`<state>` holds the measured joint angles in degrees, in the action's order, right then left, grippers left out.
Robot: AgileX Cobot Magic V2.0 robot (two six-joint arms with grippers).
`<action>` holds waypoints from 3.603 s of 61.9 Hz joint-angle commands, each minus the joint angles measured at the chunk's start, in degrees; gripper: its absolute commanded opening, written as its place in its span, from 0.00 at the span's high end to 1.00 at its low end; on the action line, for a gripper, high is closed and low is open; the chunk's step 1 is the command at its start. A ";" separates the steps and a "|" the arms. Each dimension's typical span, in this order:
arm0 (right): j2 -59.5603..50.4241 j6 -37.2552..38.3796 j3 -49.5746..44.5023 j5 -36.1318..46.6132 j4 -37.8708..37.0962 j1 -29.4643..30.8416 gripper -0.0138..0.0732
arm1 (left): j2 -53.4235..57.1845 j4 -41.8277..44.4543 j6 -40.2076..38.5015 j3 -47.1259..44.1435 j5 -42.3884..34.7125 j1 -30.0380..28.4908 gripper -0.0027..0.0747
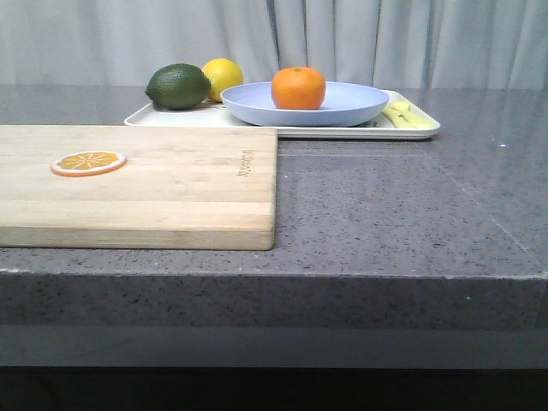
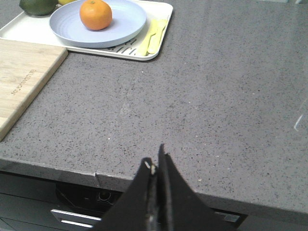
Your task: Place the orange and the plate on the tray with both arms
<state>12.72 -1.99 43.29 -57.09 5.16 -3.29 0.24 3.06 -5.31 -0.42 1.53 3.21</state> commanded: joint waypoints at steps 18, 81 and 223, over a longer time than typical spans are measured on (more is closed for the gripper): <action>0.78 0.05 1.35 4.17 -0.58 0.10 0.92 | 1.05 -0.06 -0.61 -1.58 -4.26 0.13 0.99; -10.05 0.05 -31.04 50.92 -2.62 1.81 0.92 | 1.05 -0.06 -0.61 -1.58 -4.26 0.13 0.99; -14.35 -0.01 -43.44 60.49 -2.62 3.61 0.92 | 1.05 -0.06 -0.61 -1.58 -4.26 0.13 0.99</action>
<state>-0.64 -1.99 -1.54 -1.68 3.17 0.00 0.24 3.06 -5.46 -0.42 1.93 3.21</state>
